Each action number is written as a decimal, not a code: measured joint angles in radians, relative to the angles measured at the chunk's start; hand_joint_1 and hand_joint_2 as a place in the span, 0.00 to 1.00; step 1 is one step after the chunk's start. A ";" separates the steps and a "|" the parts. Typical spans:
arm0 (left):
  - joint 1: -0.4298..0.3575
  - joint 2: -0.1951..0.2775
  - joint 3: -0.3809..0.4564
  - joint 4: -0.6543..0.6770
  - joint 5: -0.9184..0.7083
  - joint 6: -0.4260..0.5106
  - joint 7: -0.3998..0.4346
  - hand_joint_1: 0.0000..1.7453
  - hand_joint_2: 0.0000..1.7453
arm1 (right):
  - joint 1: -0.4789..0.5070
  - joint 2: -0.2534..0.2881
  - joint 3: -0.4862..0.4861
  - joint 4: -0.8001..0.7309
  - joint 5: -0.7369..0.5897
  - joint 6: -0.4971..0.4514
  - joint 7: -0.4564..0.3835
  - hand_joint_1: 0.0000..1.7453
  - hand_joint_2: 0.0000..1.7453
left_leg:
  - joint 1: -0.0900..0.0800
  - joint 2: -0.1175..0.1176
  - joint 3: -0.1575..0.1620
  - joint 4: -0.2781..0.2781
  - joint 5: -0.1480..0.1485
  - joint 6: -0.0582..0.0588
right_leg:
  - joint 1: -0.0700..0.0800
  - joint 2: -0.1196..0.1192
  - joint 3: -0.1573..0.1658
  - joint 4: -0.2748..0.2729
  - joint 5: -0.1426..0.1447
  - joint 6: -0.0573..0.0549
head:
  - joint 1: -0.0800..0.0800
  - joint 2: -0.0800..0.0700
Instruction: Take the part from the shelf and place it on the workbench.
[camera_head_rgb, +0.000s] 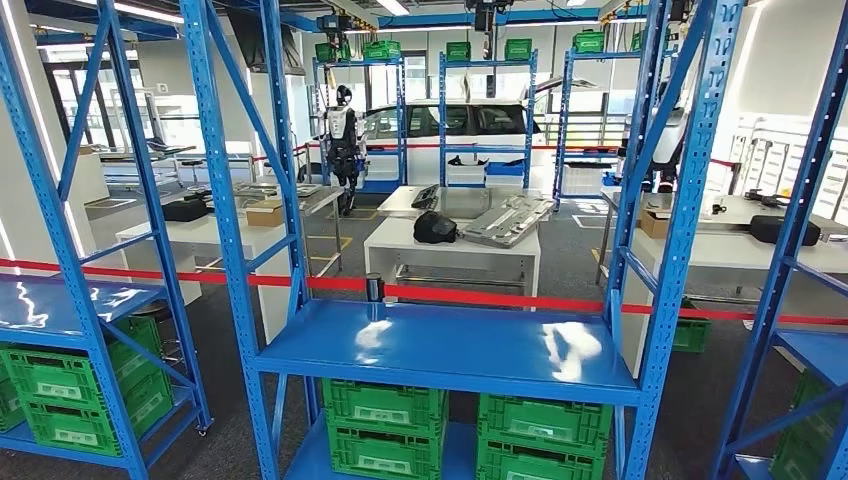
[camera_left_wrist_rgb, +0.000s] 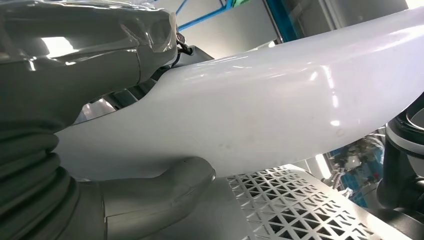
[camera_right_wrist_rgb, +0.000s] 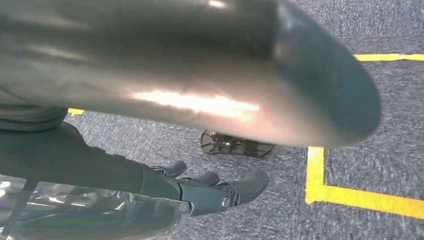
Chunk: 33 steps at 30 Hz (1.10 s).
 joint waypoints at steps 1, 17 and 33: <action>-0.001 0.000 -0.001 0.000 0.002 0.000 0.000 1.00 1.00 | 0.001 0.001 0.002 0.000 0.002 -0.001 -0.001 0.00 0.00 | -0.004 -0.001 -0.002 -0.006 -0.003 0.004 | 0.002 -0.008 -0.002 -0.001 0.002 0.005 | 0.000 0.000; 0.029 0.023 -0.018 0.014 -0.040 0.011 -0.023 1.00 1.00 | -0.012 -0.015 0.064 0.023 0.032 -0.030 -0.044 0.00 0.00 | -0.005 -0.146 -0.042 0.004 0.035 0.012 | -0.006 0.056 -0.002 0.020 -0.018 0.015 | 0.010 0.000; 0.005 0.054 -0.020 -0.029 -0.069 -0.028 -0.041 1.00 1.00 | -0.007 -0.019 0.104 0.021 0.036 -0.044 -0.043 0.00 0.00 | -0.007 -0.008 -0.013 -0.003 0.005 0.015 | 0.005 -0.096 0.000 0.011 -0.010 0.010 | 0.001 0.000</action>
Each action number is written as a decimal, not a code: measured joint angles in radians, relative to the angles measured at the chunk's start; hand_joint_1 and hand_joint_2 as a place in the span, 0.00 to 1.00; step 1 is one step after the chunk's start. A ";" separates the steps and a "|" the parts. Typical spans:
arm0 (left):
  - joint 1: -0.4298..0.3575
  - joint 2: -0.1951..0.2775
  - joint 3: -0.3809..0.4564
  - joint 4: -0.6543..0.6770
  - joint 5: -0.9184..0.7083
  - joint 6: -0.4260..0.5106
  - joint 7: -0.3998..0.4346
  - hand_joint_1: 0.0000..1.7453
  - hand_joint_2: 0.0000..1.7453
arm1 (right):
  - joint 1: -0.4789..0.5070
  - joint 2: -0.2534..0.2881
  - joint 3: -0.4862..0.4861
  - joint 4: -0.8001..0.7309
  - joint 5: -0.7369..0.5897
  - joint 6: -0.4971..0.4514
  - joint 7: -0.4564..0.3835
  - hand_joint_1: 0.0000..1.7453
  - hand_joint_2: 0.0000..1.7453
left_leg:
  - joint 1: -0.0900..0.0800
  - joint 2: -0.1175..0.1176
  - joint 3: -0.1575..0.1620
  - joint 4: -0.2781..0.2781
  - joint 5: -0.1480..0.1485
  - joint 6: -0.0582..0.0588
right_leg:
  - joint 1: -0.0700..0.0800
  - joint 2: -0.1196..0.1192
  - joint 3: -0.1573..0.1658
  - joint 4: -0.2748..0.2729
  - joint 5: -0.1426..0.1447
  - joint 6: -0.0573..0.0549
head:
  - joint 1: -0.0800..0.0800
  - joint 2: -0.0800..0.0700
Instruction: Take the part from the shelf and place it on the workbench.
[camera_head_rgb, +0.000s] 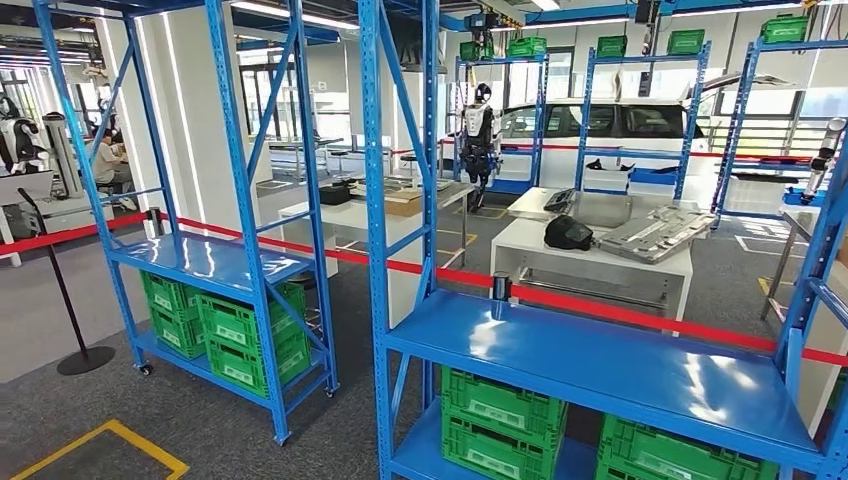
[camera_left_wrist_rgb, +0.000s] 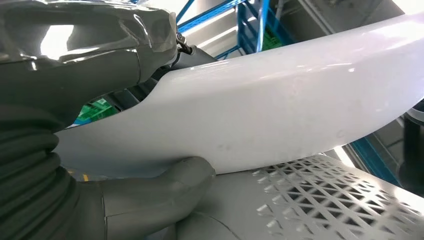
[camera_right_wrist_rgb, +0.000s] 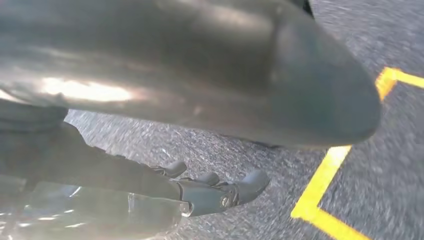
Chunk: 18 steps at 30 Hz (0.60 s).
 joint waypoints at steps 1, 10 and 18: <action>0.001 0.000 0.004 -0.001 0.005 -0.007 0.001 1.00 1.00 | -0.002 0.000 0.002 -0.001 0.000 -0.001 0.000 0.00 0.00 | 0.002 -0.012 0.003 -0.009 0.007 0.005 | -0.002 0.011 0.000 0.003 -0.004 0.004 | 0.001 0.000; 0.053 -0.014 0.016 -0.004 0.018 -0.019 0.022 1.00 1.00 | 0.004 -0.009 0.016 -0.001 -0.001 0.001 0.001 0.00 0.00 | 0.003 -0.132 -0.004 -0.013 0.027 0.018 | -0.013 0.145 -0.055 0.127 -0.051 0.026 | 0.010 0.000; 0.054 -0.021 0.021 0.008 0.024 -0.028 0.017 1.00 1.00 | -0.002 -0.009 0.024 -0.020 -0.016 0.016 0.025 0.00 0.00 | 0.003 -0.115 -0.061 0.074 -0.015 -0.019 | -0.014 0.128 0.004 0.008 -0.010 -0.013 | 0.004 0.000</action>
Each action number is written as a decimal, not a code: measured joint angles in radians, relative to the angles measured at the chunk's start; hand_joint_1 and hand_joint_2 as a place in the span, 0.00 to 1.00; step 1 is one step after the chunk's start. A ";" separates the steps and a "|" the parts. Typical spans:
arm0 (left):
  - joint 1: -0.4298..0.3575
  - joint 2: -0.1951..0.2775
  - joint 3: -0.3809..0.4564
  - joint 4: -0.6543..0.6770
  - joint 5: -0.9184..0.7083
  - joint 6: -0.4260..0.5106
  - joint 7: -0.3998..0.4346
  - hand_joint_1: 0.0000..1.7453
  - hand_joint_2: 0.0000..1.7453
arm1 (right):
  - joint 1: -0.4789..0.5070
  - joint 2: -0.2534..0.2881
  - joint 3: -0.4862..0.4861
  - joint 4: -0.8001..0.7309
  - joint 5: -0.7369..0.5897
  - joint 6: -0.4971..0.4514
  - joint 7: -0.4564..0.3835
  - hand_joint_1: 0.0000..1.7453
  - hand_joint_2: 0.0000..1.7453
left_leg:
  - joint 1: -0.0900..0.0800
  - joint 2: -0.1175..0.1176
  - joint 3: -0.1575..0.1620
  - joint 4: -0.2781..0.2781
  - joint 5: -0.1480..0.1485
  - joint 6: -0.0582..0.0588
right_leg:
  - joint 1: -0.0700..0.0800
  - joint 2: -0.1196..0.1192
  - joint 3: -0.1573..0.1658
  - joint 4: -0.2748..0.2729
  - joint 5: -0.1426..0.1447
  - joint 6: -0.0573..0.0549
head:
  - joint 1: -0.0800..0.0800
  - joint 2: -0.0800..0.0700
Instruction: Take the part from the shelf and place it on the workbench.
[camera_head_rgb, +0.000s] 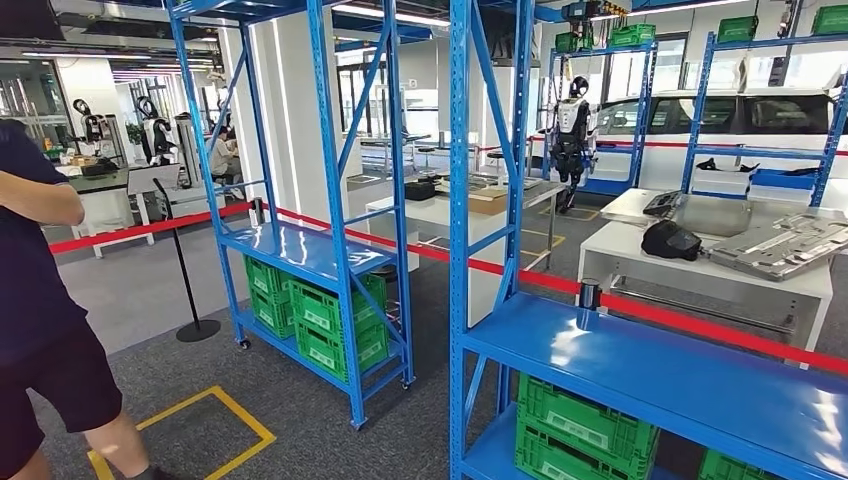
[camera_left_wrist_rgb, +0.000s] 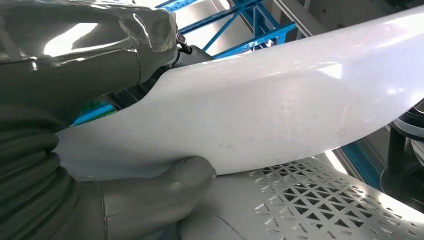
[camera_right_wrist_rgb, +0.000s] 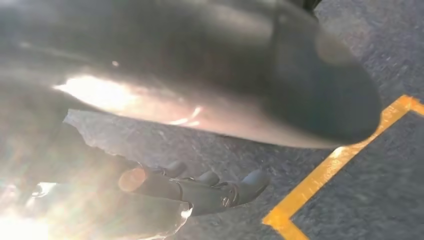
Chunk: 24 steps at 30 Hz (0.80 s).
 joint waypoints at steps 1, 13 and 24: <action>-0.001 0.000 0.000 0.002 0.000 0.000 -0.001 1.00 1.00 | 0.002 0.001 0.000 -0.001 -0.001 0.000 0.000 0.00 0.00 | 0.002 0.034 -0.031 0.061 -0.030 -0.005 | 0.002 -0.010 0.000 0.000 -0.001 -0.005 | -0.002 0.000; -0.002 -0.002 -0.001 0.015 -0.005 0.004 -0.008 1.00 1.00 | 0.010 0.012 0.001 -0.011 -0.011 0.000 -0.002 0.00 0.00 | -0.013 0.129 0.029 -0.070 0.033 0.027 | 0.024 -0.136 0.019 -0.004 -0.021 0.008 | -0.004 0.000; 0.003 -0.002 -0.009 0.019 -0.019 0.010 -0.012 1.00 1.00 | 0.016 0.011 -0.028 -0.014 -0.084 0.051 -0.019 0.00 0.00 | 0.000 0.006 0.044 -0.075 0.041 0.022 | 0.003 0.000 -0.043 0.048 -0.004 0.049 | 0.008 0.000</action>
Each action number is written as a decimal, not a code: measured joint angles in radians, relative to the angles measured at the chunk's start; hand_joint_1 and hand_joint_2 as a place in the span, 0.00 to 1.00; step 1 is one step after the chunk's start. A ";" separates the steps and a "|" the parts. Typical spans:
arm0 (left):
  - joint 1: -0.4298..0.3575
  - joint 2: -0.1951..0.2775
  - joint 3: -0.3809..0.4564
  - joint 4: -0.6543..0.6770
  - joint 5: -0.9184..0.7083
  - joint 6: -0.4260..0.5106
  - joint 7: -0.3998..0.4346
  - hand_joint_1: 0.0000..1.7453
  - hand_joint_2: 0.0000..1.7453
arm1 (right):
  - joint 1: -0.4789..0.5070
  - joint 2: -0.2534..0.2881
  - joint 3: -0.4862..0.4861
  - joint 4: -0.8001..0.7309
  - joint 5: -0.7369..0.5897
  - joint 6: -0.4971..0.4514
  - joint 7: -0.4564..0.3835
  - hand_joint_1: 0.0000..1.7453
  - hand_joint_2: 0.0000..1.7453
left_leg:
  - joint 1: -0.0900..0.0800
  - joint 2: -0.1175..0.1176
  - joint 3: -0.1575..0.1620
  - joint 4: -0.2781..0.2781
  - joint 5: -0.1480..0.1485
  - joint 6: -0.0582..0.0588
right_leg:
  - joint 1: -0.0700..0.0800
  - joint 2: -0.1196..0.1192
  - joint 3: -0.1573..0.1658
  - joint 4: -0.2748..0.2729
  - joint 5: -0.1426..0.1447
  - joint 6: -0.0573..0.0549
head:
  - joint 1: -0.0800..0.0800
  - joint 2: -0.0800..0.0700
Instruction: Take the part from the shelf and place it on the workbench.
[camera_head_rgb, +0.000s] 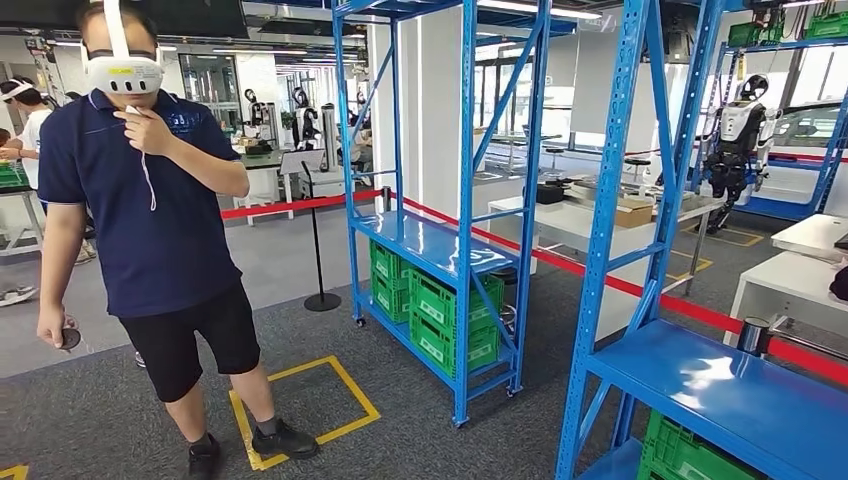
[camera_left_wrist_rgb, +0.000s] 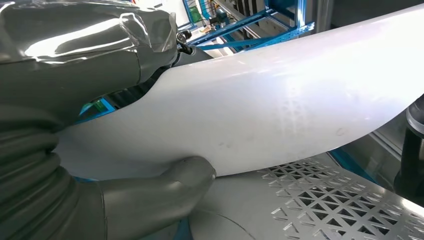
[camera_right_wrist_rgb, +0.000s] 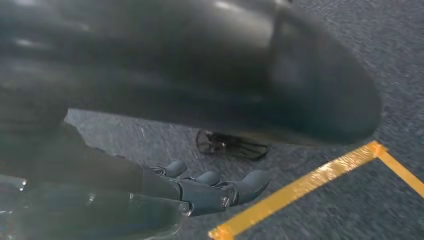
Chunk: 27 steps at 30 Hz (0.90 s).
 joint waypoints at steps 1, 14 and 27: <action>0.000 0.000 0.000 0.000 0.000 0.000 0.000 1.00 1.00 | -0.001 0.001 -0.002 0.000 -0.001 0.000 0.000 0.00 0.00 | -0.001 -0.003 -0.003 0.006 -0.004 -0.006 | 0.000 0.002 0.013 -0.030 0.011 -0.006 | 0.000 0.000; -0.008 0.005 -0.007 -0.001 -0.002 0.014 0.012 1.00 1.00 | -0.001 0.007 -0.006 0.000 0.011 0.000 -0.007 0.00 0.00 | -0.002 0.090 -0.090 0.156 -0.047 -0.006 | 0.024 -0.070 0.031 -0.039 0.004 -0.067 | -0.013 0.000; -0.022 0.007 -0.018 -0.004 -0.015 0.021 0.013 1.00 1.00 | 0.006 0.009 -0.006 0.000 0.013 -0.006 -0.008 0.00 0.00 | -0.005 0.012 0.005 -0.041 0.034 0.026 | 0.010 -0.004 -0.077 0.201 -0.098 -0.034 | -0.005 0.000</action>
